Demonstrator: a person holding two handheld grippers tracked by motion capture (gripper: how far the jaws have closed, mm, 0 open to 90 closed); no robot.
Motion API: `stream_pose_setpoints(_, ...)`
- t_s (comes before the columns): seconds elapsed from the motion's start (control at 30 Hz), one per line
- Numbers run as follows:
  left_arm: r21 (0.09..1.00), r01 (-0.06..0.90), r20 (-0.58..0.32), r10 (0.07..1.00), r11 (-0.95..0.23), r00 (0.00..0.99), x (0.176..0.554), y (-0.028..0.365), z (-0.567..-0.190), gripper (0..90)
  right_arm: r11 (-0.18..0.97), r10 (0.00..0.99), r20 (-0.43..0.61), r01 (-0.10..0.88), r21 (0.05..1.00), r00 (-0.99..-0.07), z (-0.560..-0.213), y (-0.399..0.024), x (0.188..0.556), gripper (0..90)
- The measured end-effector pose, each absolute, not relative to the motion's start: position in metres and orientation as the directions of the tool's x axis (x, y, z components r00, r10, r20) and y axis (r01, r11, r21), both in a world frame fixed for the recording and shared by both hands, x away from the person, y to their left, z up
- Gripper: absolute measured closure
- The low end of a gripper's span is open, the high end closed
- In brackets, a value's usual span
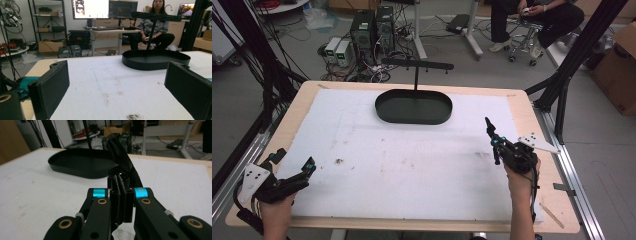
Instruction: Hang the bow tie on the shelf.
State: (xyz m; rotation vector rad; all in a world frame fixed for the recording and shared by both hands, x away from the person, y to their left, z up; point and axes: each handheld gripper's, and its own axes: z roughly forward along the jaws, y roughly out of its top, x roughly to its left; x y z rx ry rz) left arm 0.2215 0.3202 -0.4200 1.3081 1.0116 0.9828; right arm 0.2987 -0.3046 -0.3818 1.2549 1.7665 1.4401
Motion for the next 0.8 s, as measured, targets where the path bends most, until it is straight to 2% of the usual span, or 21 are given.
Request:
stream_pose_setpoints(0.13,1.000,0.000,-0.027,0.961,0.028,0.275,0.221,0.320,-0.420,6.4,-0.048,0.884,0.171,0.278,0.959,-0.434,-0.369,-0.303,0.301,88.2)
stream_pose_setpoints(0.57,0.999,-0.003,-0.030,0.961,0.032,0.273,0.222,0.321,-0.419,6.3,-0.068,0.888,0.140,0.177,0.982,-0.438,-0.336,-0.280,0.311,88.2)
stream_pose_setpoints(0.8,0.999,-0.004,-0.045,0.964,0.048,0.263,0.222,0.326,-0.420,6.4,-0.053,0.897,0.096,0.113,0.992,-0.431,-0.310,-0.258,0.330,88.2)
